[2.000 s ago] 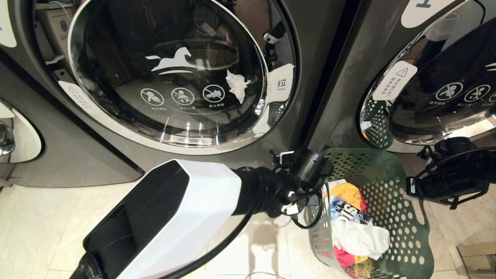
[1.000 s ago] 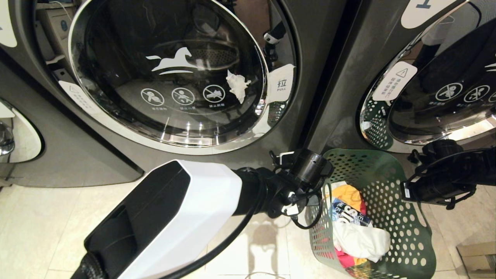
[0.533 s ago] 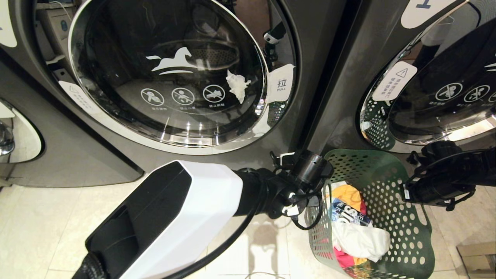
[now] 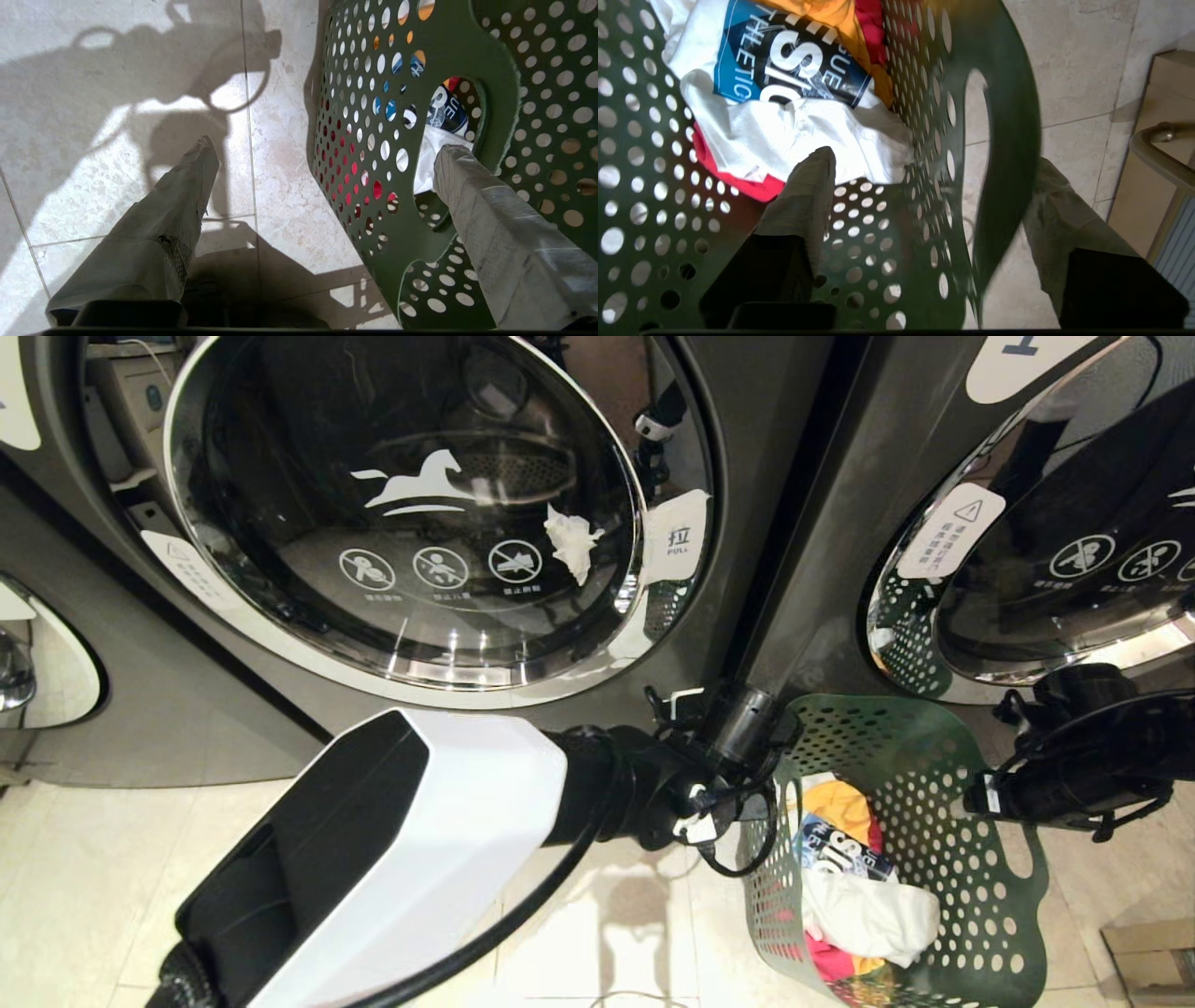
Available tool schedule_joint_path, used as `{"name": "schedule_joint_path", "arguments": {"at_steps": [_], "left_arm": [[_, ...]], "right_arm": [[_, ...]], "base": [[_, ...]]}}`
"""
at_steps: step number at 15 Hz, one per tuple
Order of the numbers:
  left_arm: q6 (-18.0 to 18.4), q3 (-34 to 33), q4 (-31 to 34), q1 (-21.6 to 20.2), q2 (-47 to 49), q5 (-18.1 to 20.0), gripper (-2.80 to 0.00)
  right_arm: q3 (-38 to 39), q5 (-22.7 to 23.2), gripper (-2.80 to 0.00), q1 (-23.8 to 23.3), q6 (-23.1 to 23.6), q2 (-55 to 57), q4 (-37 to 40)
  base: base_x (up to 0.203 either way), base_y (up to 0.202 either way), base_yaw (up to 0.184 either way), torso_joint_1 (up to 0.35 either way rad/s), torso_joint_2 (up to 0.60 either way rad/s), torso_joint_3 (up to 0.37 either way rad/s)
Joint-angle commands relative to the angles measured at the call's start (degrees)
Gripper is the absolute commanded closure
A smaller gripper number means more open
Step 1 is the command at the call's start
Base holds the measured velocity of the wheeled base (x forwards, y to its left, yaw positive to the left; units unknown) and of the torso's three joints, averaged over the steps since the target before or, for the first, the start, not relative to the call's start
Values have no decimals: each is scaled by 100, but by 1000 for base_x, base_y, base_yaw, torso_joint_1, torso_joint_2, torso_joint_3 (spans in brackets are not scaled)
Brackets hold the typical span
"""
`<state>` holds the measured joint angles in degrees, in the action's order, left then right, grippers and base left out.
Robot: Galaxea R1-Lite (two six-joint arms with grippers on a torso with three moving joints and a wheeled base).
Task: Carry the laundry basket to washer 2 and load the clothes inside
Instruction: Pick up the clothes basket and put it beside the washing machine
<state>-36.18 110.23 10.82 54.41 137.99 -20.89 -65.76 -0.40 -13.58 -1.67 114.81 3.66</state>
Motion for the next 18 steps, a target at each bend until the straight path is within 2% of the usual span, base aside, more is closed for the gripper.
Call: {"name": "schedule_joint_path", "arguments": {"at_steps": [1, 5, 6, 7, 11, 15, 18], "left_arm": [[-21, 5, 14, -16, -99, -11, -280], [-27, -1, 182, -87, -418, -13, -280], [-22, -20, 183, -126, -548, -31, 0], [-21, -47, 186, -193, -699, -96, 0], [-21, -438, 234, -396, -1423, -194, 0], [-19, -1153, 233, -448, -2182, -201, 0], [-20, -1888, 227, -499, -2834, -201, 0]], "right_arm": [[321, -3, -280, 30, 6, -599, 27], [763, -2, -280, 56, -48, -1430, 60], [857, 2, -280, 67, -36, -1735, 105], [958, 4, 0, 117, -13, -2024, 158], [1128, 14, 0, 531, -48, -2626, 432], [1365, 35, 0, 921, -76, -3128, 592], [1849, 36, 0, 1311, -97, -3642, 592]], "base": [[0, 0, 0, 0, 0, 0], [0, 0, 0, 0, 0, 0], [0, 0, 0, 0, 0, 0], [0, 0, 0, 0, 0, 0], [0, 0, 0, 0, 0, 0], [0, 0, 0, 0, 0, 0], [0, 0, 0, 0, 0, 0]]}}
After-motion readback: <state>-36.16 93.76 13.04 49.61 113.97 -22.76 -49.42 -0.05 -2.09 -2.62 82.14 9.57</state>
